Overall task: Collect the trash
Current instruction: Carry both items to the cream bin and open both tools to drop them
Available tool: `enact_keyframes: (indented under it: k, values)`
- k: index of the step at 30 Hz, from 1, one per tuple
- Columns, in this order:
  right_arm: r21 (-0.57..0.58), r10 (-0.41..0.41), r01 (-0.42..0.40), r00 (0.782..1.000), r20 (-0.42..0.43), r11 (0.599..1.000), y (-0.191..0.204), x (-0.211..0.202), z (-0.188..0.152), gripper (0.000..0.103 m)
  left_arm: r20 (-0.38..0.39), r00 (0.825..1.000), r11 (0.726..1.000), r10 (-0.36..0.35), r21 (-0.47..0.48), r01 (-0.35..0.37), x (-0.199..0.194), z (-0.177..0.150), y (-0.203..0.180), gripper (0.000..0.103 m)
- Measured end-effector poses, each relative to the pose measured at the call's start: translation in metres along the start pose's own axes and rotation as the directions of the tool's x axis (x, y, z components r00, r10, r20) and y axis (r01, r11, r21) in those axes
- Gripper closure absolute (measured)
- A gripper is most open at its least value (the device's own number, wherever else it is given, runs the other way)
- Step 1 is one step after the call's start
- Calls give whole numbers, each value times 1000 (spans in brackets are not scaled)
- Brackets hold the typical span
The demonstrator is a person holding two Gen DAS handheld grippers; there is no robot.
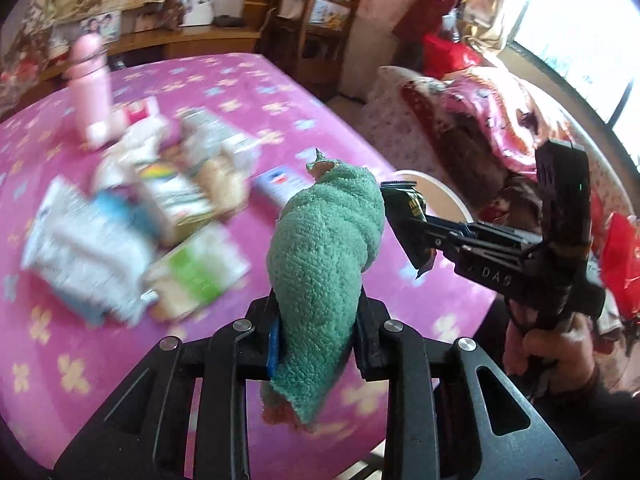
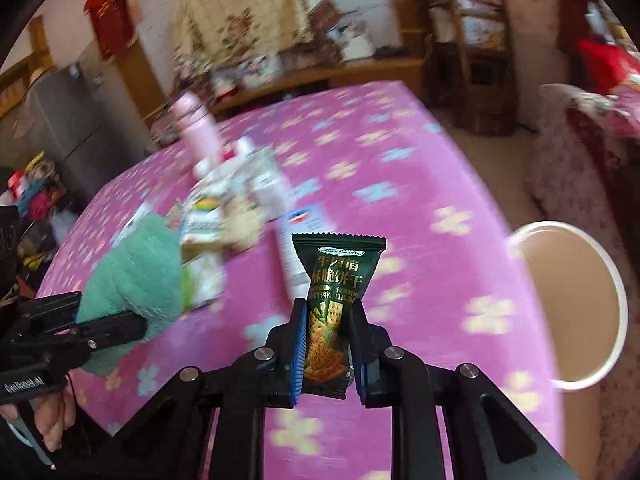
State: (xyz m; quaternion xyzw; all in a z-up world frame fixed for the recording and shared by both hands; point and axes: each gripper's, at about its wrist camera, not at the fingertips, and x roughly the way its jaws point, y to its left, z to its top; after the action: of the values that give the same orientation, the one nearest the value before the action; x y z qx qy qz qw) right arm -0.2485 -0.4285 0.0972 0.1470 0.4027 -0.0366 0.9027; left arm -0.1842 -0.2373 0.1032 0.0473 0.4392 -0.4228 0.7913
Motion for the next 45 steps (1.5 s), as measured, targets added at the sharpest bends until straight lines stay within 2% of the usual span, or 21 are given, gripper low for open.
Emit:
enact_keyframes:
  k: [6,13,21,23,25,26,27,28,32,39,45]
  values:
    - [134,-151,144,988,43,980,-94,-35,1,84,-23,997,996,-77,39,77,46,40,-62,78]
    - [231,-290,283,957,-1,931,-185,-44,-7,84,-110,983,988,-143,42,149,122,73,-124,78]
    - [301,-311,309,949,-40,902,-244,-28,-13,84,-163,971,982,-176,39,185,192,93,-169,77]
    - [326,-311,307,949,-41,894,-253,-23,-15,80,-163,973,984,-163,43,172,202,95,-175,72]
    - [356,-311,310,949,-56,882,-260,-17,-17,54,-156,974,984,-164,37,172,209,97,-178,63]
    - [364,-312,309,949,-54,879,-261,-16,-19,52,-151,974,984,-167,33,174,211,97,-178,53]
    - [368,-315,309,948,-47,877,-262,-16,-19,52,-140,974,983,-176,22,181,211,97,-178,46]
    - [368,-322,316,945,-46,875,-262,-15,-20,52,-128,975,982,-184,11,187,210,98,-175,44]
    - [372,-314,312,948,-57,874,-262,-12,-23,52,-117,979,986,-166,11,169,203,96,-168,43]
    - [345,-286,294,955,-73,891,-246,-8,-23,51,-88,995,999,-45,7,46,188,87,-147,42]
    - [314,-262,266,963,-56,911,-219,-11,-17,51,-55,997,999,49,-11,-50,167,77,-123,43]
